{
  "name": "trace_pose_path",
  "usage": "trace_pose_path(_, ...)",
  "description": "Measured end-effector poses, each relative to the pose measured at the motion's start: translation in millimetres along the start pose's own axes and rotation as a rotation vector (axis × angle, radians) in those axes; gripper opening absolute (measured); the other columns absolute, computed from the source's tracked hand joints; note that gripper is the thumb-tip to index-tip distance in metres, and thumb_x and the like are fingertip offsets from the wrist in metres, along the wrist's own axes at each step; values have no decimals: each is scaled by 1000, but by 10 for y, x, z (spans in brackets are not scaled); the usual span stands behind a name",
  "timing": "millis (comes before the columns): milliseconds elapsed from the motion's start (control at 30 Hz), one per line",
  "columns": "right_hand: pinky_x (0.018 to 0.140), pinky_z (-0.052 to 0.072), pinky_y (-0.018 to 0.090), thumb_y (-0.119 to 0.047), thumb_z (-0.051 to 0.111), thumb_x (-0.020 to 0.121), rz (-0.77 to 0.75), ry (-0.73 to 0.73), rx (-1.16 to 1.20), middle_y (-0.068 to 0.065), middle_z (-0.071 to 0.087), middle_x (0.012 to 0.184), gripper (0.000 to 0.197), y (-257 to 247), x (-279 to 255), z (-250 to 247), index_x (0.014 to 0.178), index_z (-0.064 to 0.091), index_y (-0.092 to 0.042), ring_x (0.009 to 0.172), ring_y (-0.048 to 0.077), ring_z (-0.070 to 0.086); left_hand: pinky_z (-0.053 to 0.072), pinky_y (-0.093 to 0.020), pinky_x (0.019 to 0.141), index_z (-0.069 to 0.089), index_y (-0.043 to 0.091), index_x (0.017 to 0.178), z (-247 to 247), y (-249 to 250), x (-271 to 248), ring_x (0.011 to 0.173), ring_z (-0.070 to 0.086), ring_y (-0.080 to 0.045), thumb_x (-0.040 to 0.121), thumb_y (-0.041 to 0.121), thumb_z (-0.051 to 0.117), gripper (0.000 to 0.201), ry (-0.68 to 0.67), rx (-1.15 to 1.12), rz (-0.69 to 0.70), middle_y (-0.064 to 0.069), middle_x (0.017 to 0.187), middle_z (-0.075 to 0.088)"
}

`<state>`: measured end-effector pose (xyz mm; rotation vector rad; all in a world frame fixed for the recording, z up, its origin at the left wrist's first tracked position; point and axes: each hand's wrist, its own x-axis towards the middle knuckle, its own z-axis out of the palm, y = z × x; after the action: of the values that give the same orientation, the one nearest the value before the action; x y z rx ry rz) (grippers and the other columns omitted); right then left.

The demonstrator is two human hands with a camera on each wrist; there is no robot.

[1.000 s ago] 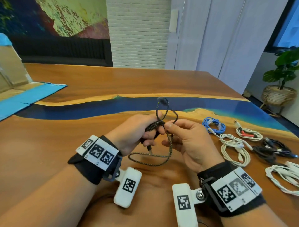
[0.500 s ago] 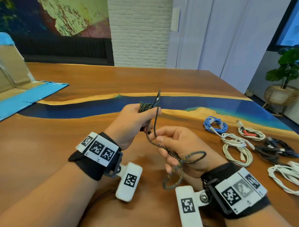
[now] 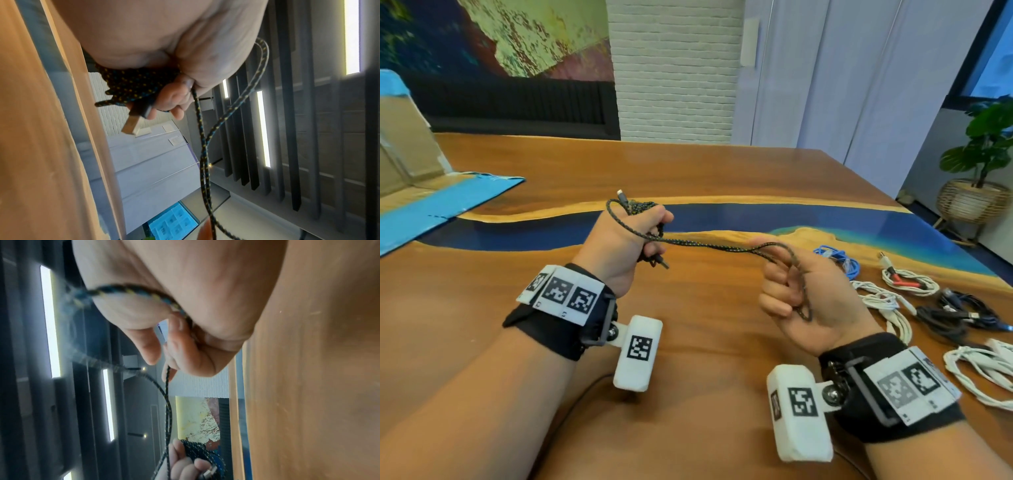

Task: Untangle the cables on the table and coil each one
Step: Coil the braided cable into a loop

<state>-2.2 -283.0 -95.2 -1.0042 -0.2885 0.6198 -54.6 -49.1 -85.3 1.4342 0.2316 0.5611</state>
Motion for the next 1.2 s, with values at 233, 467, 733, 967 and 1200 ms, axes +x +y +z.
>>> trace_pose_path(233,43,18,25,-22,84,66,-147,-44,-231,-8,47,55,27,-24,-38,-28,92,79,-17,43,8,25,50,-32,66,71,2,92,29,-39,-5,46,34,-18,102,19,61,22,-6,26,-42,4,57,42)
trace_pose_path(467,74,52,46,-67,37,99,-267,226,-117,9,65,79,73,-35,47,-66,46,41,-15,83,28,61,46,-37,69,68,0,95,77,-1,-18,47,28,-18,103,17,58,21,4,-9,-158,5,49,32)
trace_pose_path(733,79,53,45,-50,29,109,-337,368,70,6,29,48,70,-130,46,-118,46,33,-18,50,26,46,40,-30,62,63,5,103,-1,-2,29,40,25,-11,109,17,47,21,75,-218,-272,9,44,36)
trace_pose_path(967,65,48,41,-37,68,95,-447,385,-547,-3,41,48,31,-126,71,-271,74,55,-18,47,17,42,41,-28,57,67,8,91,64,35,-43,42,22,-11,104,16,55,20,-2,-103,-241,6,55,24)
trace_pose_path(1200,74,55,49,-83,60,73,-117,-36,-173,2,33,61,82,-251,-91,-192,108,70,-10,60,28,53,39,-28,61,66,6,97,-84,35,64,41,22,-11,108,19,48,25,79,-189,-268,9,48,26)
